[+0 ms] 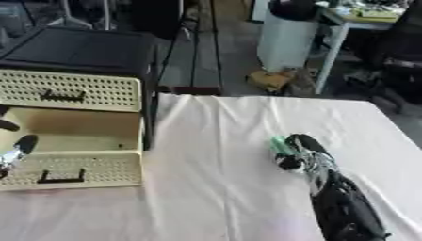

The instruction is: Pick up objects from table and place into drawer.

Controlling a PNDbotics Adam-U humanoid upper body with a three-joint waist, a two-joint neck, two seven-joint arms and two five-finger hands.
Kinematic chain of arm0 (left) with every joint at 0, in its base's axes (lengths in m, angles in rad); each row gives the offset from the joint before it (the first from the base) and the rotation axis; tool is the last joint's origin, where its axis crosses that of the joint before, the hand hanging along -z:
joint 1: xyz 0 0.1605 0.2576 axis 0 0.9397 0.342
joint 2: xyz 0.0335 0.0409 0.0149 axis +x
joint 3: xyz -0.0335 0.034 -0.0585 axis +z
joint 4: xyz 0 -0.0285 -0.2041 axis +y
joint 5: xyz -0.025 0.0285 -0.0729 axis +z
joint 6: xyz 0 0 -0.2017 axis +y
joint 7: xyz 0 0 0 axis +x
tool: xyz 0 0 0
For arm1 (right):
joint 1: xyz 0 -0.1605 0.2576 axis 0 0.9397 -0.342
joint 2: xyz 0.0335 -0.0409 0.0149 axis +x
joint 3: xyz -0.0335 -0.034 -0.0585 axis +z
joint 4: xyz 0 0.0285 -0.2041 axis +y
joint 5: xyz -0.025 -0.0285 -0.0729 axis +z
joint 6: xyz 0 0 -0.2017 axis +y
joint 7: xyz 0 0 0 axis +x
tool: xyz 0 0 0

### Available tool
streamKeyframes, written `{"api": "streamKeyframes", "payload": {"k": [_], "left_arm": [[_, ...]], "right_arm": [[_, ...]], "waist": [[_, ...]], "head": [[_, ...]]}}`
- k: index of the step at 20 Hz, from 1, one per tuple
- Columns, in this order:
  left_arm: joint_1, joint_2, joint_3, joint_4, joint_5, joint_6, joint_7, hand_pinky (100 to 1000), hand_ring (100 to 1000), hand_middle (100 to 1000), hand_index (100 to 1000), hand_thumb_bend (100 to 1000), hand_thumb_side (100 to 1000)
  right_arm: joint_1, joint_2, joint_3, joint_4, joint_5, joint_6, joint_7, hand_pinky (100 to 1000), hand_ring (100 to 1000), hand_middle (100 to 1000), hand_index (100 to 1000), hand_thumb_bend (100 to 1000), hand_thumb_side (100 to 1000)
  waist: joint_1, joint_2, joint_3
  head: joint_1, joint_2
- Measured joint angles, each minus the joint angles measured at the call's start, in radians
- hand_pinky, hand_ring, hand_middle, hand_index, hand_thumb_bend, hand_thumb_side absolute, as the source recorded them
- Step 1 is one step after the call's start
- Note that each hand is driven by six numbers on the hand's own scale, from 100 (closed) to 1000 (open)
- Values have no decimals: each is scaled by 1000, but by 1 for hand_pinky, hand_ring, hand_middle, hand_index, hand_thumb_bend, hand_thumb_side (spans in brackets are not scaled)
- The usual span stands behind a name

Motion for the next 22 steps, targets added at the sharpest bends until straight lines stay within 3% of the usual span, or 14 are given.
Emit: {"api": "streamKeyframes", "payload": {"k": [11, 13, 14, 17, 21, 22], "left_arm": [[0, 0, 0, 0, 0, -3, -3, 100, 100, 100, 730, 458, 1000], [0, 0, 0, 0, 0, -4, -4, 100, 100, 100, 730, 456, 1000], [0, 0, 0, 0, 0, -4, -4, 100, 100, 100, 730, 456, 1000], [0, 0, 0, 0, 0, -4, -4, 100, 100, 100, 730, 455, 1000], [1, 0, 0, 0, 0, -4, -4, 100, 100, 100, 730, 454, 1000], [1, 0, 0, 0, 0, -4, -4, 100, 100, 100, 730, 453, 1000]], "right_arm": [[1, -2, -3, -2, -3, 14, -58, 402, 616, 574, 715, 100, 100], [1, -2, -6, -7, -5, 12, -71, 471, 689, 627, 767, 100, 100], [1, -2, -7, -8, -4, 9, -74, 584, 780, 694, 810, 135, 100], [1, -2, -1, -14, 20, -11, -66, 651, 827, 729, 818, 175, 100], [1, -2, -7, -34, 71, -30, -56, 876, 993, 842, 870, 266, 305], [1, -2, -10, -39, 81, -33, -53, 911, 1000, 860, 875, 282, 350]], "waist": [[0, -1, 0], [0, -1, 0], [0, -1, 0], [0, -1, 0], [0, -1, 0], [0, -1, 0]], "head": [[6, 0], [7, -1], [7, -3], [7, -6], [7, -8], [7, -8]]}}
